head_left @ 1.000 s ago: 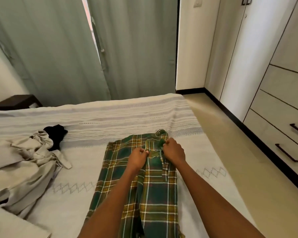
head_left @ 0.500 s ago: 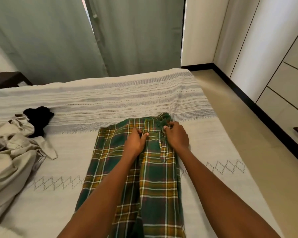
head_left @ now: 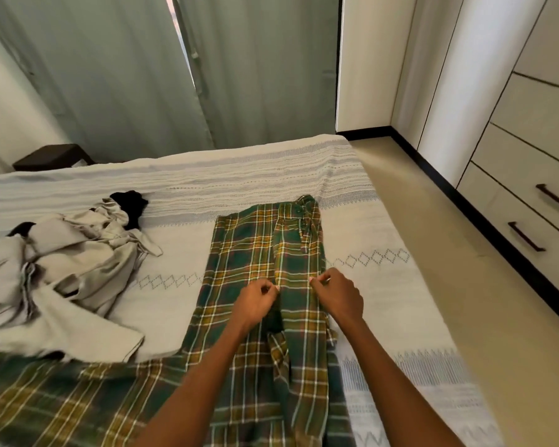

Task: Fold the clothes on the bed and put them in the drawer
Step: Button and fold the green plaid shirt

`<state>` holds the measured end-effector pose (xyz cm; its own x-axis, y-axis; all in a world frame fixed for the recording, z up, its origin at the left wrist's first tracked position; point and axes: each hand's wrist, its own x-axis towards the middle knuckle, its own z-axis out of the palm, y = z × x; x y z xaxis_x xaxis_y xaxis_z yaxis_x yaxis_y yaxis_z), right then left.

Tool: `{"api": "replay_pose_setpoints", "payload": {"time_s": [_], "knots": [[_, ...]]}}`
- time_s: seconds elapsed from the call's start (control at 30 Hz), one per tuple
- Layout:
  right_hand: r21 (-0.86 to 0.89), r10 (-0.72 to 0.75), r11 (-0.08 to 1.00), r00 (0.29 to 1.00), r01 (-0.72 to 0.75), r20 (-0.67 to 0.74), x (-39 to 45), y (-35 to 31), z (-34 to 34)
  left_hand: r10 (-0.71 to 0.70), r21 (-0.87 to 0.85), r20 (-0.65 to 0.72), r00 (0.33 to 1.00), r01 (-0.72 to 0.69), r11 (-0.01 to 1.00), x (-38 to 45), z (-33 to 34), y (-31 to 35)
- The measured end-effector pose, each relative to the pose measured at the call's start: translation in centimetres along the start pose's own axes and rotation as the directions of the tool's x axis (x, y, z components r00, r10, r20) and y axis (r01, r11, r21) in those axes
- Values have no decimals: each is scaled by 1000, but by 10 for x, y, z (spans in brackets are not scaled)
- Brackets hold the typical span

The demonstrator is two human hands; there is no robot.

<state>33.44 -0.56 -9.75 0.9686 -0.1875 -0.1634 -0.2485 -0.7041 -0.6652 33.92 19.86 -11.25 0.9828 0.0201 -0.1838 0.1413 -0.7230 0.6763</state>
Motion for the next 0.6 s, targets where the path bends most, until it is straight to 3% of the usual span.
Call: {"api": "replay_pose_setpoints", "payload": {"time_s": [0.3, 0.4, 0.5, 0.6], "knots": [[-49, 117, 992, 992, -114, 54, -101, 27, 2, 88, 250, 244, 966, -150, 957, -66, 4, -4], [-75, 147, 987, 986, -141, 75, -117, 27, 5, 97, 332, 200, 975, -161, 929, -72, 6, -2], [-57, 179, 983, 979, -174, 97, -121, 28, 11, 65, 232, 139, 988, -96, 968, -75, 10, -2], [145, 187, 970, 981, -193, 54, -124, 27, 8, -26, -72, 23, 999, 28, 997, -86, 10, -6]]}}
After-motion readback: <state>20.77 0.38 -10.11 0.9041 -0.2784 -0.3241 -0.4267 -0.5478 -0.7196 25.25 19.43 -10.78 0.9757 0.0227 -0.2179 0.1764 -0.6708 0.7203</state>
